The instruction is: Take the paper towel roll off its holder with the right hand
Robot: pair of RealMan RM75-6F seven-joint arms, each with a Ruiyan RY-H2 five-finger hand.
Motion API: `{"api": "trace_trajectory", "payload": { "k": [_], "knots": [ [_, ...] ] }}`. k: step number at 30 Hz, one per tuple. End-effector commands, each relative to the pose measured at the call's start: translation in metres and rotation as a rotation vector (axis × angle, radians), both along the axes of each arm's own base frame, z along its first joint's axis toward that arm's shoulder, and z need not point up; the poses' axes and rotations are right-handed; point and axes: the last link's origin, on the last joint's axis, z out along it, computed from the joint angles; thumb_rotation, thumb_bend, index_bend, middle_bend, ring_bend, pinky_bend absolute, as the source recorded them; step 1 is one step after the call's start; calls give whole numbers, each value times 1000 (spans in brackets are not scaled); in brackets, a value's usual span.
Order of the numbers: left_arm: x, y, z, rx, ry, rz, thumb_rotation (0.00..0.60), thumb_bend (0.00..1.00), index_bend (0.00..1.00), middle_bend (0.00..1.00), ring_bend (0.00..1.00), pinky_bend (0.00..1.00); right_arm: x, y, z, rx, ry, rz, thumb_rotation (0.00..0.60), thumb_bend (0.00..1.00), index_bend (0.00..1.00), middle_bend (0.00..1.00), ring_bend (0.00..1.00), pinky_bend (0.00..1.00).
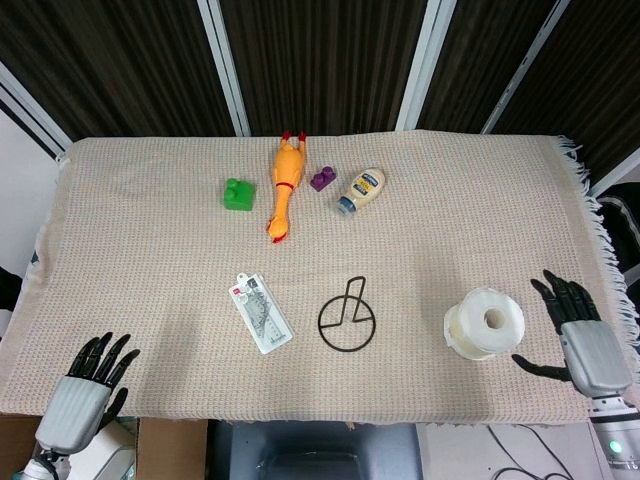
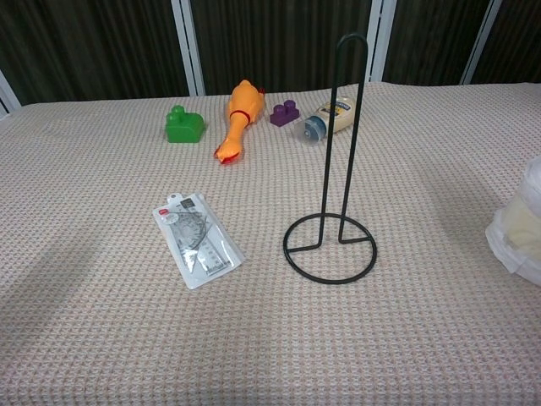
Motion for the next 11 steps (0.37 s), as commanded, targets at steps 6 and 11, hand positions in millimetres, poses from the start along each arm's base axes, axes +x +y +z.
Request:
{"api": "trace_trajectory", "payload": {
  "k": [6,11],
  "knots": [
    [2,2,0,20,12,6,600,439,213,95,4,151,-15,8,-5,21,24,-48,600,104,0,0,0,66],
    [2,2,0,19,10,7,600,438,214,95,5,151,-15,7,-9,23,17,-37,600,104,0,0,0,66]
  ]
}}
